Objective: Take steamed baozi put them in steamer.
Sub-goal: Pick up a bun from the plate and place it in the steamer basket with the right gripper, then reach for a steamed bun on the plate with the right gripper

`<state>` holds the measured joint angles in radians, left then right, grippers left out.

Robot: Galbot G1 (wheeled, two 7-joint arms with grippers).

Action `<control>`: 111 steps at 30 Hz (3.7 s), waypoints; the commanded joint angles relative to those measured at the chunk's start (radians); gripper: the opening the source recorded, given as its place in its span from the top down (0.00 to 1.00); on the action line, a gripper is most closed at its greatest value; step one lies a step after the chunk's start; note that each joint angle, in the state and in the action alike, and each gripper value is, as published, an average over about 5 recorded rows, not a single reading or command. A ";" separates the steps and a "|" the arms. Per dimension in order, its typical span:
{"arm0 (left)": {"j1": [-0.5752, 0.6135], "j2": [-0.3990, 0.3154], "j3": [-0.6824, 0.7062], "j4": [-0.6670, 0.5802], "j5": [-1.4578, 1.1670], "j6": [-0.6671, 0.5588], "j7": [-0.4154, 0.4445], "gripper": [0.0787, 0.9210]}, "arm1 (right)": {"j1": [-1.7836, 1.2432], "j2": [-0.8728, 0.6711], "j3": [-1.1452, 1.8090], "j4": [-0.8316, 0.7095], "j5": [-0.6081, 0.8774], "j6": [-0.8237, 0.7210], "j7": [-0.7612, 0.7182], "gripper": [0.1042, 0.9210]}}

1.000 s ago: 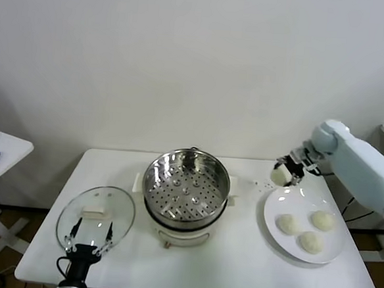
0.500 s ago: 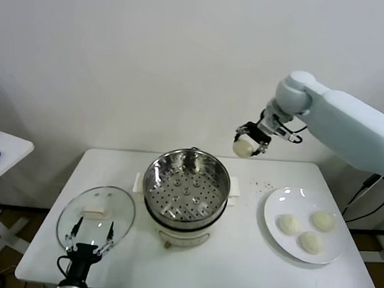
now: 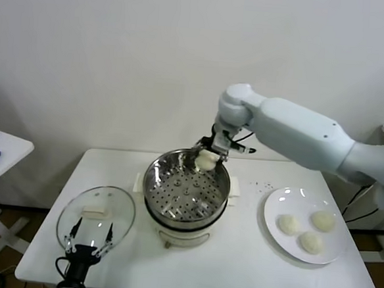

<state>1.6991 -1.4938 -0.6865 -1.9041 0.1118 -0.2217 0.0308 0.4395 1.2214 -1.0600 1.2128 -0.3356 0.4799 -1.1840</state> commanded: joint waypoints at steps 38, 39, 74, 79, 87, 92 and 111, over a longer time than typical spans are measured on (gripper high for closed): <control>-0.025 -0.008 0.010 0.010 0.027 0.015 0.004 0.12 | -0.117 0.165 0.045 -0.182 -0.196 0.115 0.014 0.12; -0.026 -0.008 0.010 0.009 0.027 0.016 0.004 0.12 | -0.105 0.156 0.043 -0.166 -0.185 0.117 0.008 0.12; -0.005 0.009 0.035 -0.045 -0.014 -0.024 -0.007 0.12 | -0.017 -0.643 -0.095 0.008 0.575 -0.469 -0.082 0.12; -0.004 0.007 0.034 -0.049 -0.006 -0.020 -0.005 0.12 | -0.228 -0.671 0.068 -0.011 0.477 -0.465 -0.066 0.12; 0.000 -0.002 0.037 -0.050 0.005 -0.019 -0.003 0.12 | -0.451 -0.637 0.225 -0.072 0.387 -0.462 -0.026 0.12; 0.000 -0.005 0.035 -0.047 0.007 -0.018 -0.003 0.12 | -0.480 -0.608 0.249 -0.099 0.357 -0.460 -0.016 0.12; -0.003 -0.005 0.026 -0.028 0.002 -0.020 -0.004 0.12 | -0.484 -0.530 0.254 -0.228 0.290 -0.434 -0.006 0.12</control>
<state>1.6977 -1.4992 -0.6600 -1.9355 0.1148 -0.2418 0.0272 -0.0110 0.6787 -0.8280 1.0211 -0.0198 0.0454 -1.1936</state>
